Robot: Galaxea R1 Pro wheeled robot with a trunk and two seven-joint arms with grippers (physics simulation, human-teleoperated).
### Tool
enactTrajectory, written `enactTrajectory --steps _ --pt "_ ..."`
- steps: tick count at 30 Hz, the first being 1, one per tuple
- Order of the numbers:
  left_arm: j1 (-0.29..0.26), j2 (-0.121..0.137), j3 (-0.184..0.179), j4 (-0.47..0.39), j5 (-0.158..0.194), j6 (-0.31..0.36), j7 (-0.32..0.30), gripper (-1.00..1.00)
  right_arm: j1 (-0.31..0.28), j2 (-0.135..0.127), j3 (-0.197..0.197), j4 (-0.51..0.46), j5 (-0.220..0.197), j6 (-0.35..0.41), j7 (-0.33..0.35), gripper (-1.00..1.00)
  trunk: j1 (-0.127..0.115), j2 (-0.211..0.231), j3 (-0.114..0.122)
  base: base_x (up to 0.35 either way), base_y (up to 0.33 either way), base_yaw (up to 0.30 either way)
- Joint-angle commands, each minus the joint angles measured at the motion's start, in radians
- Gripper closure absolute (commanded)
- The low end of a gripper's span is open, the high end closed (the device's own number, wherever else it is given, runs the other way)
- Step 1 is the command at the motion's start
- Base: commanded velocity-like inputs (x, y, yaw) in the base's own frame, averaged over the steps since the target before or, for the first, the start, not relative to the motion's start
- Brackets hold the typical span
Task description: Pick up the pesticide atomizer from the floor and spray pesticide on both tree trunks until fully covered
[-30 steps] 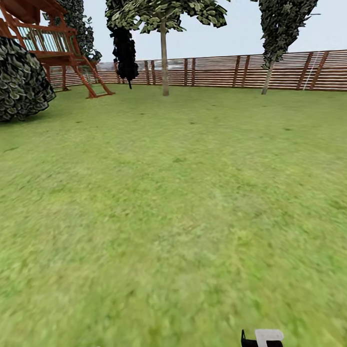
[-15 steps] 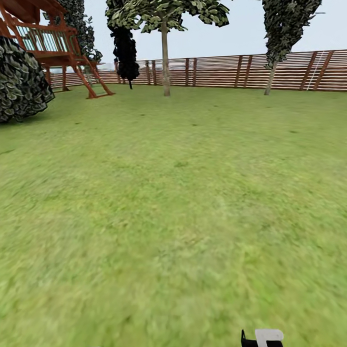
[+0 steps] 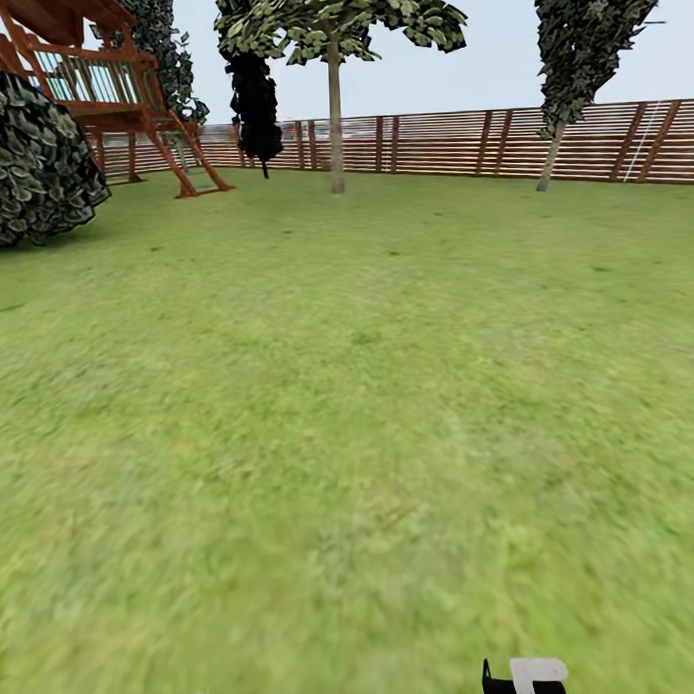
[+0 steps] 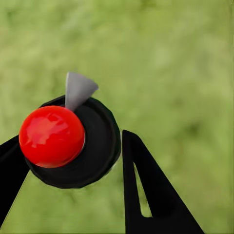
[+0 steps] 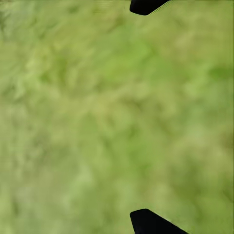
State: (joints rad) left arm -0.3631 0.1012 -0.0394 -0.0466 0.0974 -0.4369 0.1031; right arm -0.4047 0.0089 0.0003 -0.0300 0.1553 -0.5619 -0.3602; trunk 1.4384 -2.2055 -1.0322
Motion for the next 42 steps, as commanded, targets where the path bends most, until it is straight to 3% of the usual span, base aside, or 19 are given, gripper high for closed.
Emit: enactTrajectory --steps 1,42 --pt "0.000 0.000 -0.005 0.001 0.010 -0.003 0.000 1.00 -0.001 0.000 0.000 0.001 0.010 0.001 -0.010 -1.00 0.000 0.000 -0.001 0.338 0.000 0.000" --pt "0.000 0.000 -0.005 0.001 0.010 -0.003 0.000 1.00 0.000 0.000 0.000 0.001 0.010 0.001 -0.010 -1.00 0.000 0.000 -0.001 0.338 0.000 0.016"
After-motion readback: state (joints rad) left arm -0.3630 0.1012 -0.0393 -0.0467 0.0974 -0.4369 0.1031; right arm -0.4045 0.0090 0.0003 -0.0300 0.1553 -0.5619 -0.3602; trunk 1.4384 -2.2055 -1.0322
